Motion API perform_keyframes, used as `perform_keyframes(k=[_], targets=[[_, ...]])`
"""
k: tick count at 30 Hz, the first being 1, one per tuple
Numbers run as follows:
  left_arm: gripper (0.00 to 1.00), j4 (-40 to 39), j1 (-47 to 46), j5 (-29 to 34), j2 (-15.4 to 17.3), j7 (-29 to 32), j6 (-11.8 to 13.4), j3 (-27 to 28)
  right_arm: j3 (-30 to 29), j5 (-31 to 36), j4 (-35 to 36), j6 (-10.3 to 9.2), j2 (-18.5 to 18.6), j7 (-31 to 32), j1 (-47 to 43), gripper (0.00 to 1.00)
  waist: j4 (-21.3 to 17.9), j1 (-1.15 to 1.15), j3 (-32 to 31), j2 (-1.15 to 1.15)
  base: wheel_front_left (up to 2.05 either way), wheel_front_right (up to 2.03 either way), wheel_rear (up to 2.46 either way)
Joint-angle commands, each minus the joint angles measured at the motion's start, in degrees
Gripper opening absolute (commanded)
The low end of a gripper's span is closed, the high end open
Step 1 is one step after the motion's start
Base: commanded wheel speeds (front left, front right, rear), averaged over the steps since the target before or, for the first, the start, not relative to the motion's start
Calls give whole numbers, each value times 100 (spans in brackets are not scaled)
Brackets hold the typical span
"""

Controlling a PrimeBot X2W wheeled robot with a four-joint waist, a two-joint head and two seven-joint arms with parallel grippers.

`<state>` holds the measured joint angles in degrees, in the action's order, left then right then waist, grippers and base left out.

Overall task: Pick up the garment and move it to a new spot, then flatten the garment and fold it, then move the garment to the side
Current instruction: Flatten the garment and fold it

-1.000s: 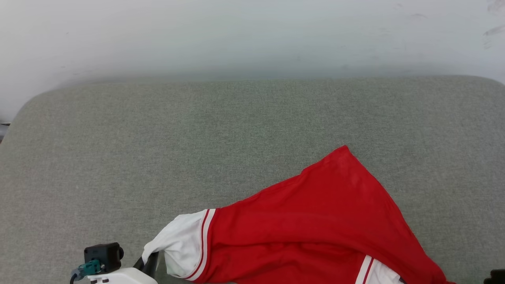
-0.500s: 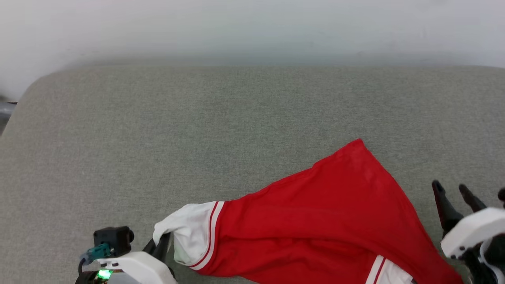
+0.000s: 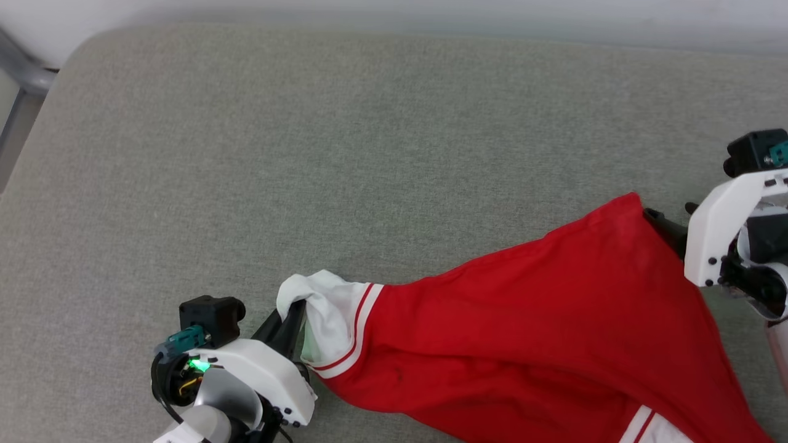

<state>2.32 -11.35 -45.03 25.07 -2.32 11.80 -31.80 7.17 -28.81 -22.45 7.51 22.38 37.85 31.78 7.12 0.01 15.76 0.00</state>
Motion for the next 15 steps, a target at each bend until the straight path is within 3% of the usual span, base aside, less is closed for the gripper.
perform_keyframes(k=[1,8,14,15], targets=[[0,30,-101,38,-16,-45,-20,-11,73,-30,-61,-5,59,26,135,100,143,-1,161,0,0,0,0],[0,154,-330,53,-151,-133,-170,-75,668,-258,-615,-5,174,130,656,100,273,-1,454,0,0,0,0],[0,288,-408,17,-201,-192,-230,-84,1375,-569,-1196,-1,140,422,517,100,284,-1,523,0,0,0,0],[0,305,-413,2,-209,-190,-234,-89,1458,-668,-1269,5,132,494,503,41,283,-1,520,0,0,0,0]])
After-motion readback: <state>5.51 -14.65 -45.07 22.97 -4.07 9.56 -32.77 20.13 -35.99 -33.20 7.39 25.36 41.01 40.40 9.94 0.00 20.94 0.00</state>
